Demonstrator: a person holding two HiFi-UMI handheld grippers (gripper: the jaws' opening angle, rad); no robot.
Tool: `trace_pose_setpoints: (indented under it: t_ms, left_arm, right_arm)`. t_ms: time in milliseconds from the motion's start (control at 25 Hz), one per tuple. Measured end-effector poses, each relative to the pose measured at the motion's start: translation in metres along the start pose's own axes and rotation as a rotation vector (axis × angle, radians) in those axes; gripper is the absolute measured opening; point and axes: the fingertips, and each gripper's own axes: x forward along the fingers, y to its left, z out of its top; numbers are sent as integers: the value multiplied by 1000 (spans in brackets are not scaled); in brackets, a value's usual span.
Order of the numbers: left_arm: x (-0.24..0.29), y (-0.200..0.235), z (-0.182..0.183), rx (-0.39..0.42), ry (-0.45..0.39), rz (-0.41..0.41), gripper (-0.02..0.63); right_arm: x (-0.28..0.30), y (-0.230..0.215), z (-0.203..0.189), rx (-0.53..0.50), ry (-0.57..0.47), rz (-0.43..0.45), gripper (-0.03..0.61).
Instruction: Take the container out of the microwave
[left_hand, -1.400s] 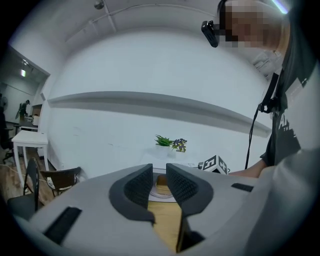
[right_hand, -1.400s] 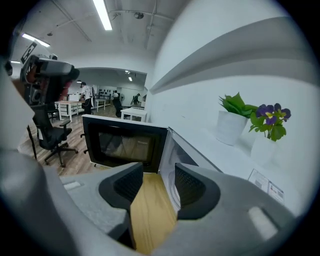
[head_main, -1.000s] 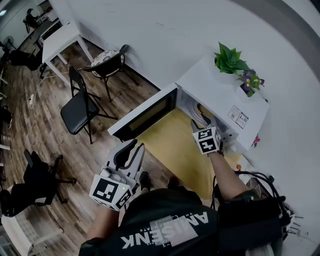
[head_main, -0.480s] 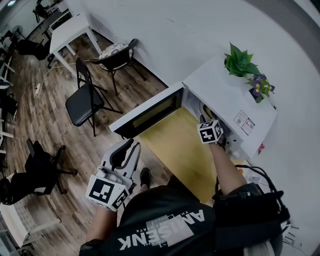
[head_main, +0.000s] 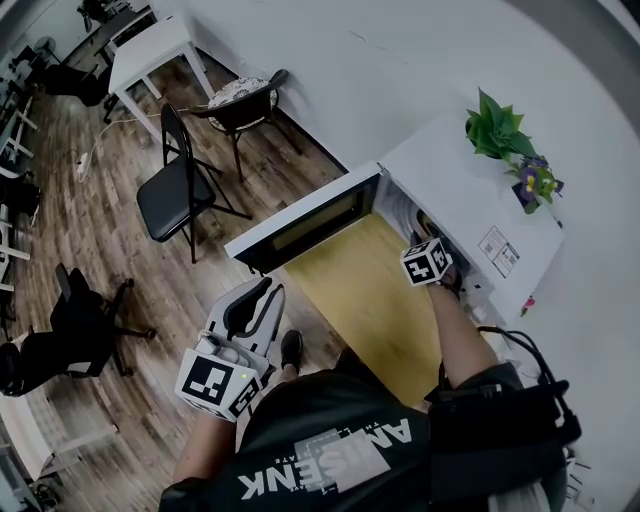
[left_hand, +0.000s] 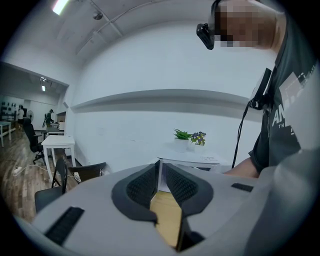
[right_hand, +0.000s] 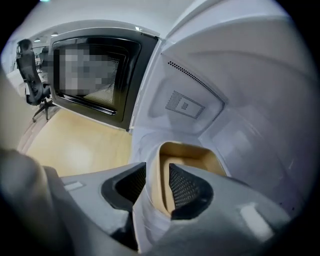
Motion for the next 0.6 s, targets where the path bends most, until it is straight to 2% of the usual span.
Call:
trace_pose_setpoints:
  t_ms: [120,200,280,600]
  left_arm:
    - [-1,5,1,-7,-5,26,66]
    - [-1,10,0,-13,-3,48,66]
    - [-1,13,0,-10,1,58,66]
    - [2,19,2,-6,1,27,66]
  right_arm:
    - [1,-1,1,-33,8,-5,127]
    - [0,-1,2,-54,6,-4,73]
    - [-1,-1,2,-56,0,6,47]
    - [-8,2,7,-27,-10,31,28]
